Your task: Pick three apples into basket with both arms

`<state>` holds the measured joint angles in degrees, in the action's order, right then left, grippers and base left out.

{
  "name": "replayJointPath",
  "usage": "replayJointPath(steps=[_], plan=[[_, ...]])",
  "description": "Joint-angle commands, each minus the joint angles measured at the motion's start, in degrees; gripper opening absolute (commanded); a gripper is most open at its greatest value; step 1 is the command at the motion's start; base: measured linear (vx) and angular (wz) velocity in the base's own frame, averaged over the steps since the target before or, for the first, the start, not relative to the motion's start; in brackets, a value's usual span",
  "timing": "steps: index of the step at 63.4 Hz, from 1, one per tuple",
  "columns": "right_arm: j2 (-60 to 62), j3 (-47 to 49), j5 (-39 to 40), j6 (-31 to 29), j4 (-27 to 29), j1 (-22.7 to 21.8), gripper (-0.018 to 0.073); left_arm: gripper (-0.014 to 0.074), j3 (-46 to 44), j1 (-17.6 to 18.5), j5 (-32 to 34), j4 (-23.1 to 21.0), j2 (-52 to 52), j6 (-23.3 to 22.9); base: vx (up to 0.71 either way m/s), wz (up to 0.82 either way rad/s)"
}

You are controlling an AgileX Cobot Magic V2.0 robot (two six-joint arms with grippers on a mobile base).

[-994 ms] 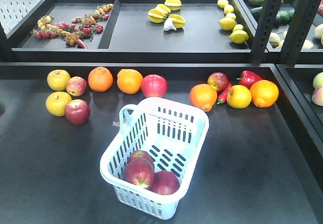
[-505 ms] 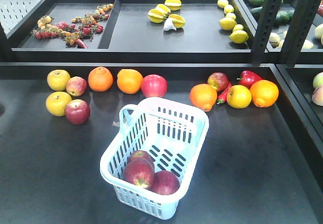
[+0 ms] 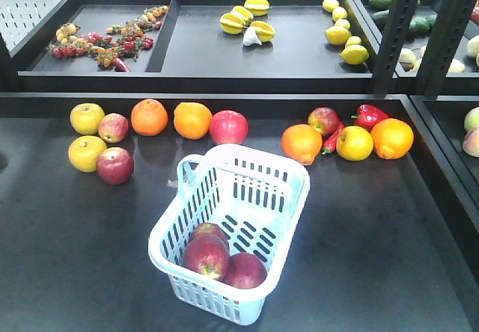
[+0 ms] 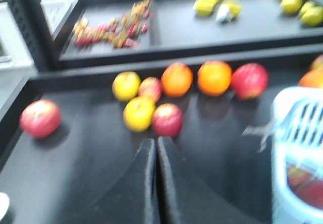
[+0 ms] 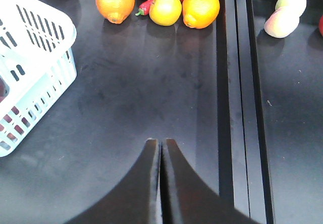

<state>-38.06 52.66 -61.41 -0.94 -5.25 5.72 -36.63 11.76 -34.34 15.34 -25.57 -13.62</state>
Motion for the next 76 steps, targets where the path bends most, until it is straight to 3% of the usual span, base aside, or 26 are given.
replayJointPath(steps=[1, 17, 28, 34, 50, 65, 76], plan=[[-0.1, 1.6, 3.5, -0.2, -0.8, -0.4, -0.0009, -0.0008, 1.4, 0.1, 9.9, -2.1, 2.0, -0.5, 0.0, 0.0], [-0.1, 1.6, 3.5, -0.2, -0.8, -0.4, -0.0009, -0.0008, 16.8, -0.8, 28.7, -5.6, 11.1, 0.1, 0.0, 0.0], [-0.1, 1.6, 3.5, -0.2, -0.8, -0.4, -0.0009, -0.0008, 26.3, -5.0, 35.3, -12.3, 14.8, 3.0, 0.0, 0.0], [-0.1, 1.6, 3.5, -0.2, -0.8, -0.4, -0.0009, -0.0008, 30.9, -6.7, 37.9, -13.0, 16.6, 3.0, 0.0, 0.0], [-0.1, 1.6, 3.5, -0.2, -0.8, -0.4, -0.0009, -0.0008, 39.0, -9.7, 42.2, -13.0, 21.6, 2.8, 0.0, 0.0], [-0.1, 1.6, 3.5, -0.2, -0.8, -0.4, -0.0009, -0.0008, 39.3, -13.1, 40.8, -12.9, 25.4, 2.6, 0.0, 0.0], [-0.1, 1.6, 3.5, -0.2, -0.8, -0.4, -0.0009, -0.0008, 39.4, -13.7, 40.8, -12.9, 27.3, 2.5, 0.0, 0.0]])
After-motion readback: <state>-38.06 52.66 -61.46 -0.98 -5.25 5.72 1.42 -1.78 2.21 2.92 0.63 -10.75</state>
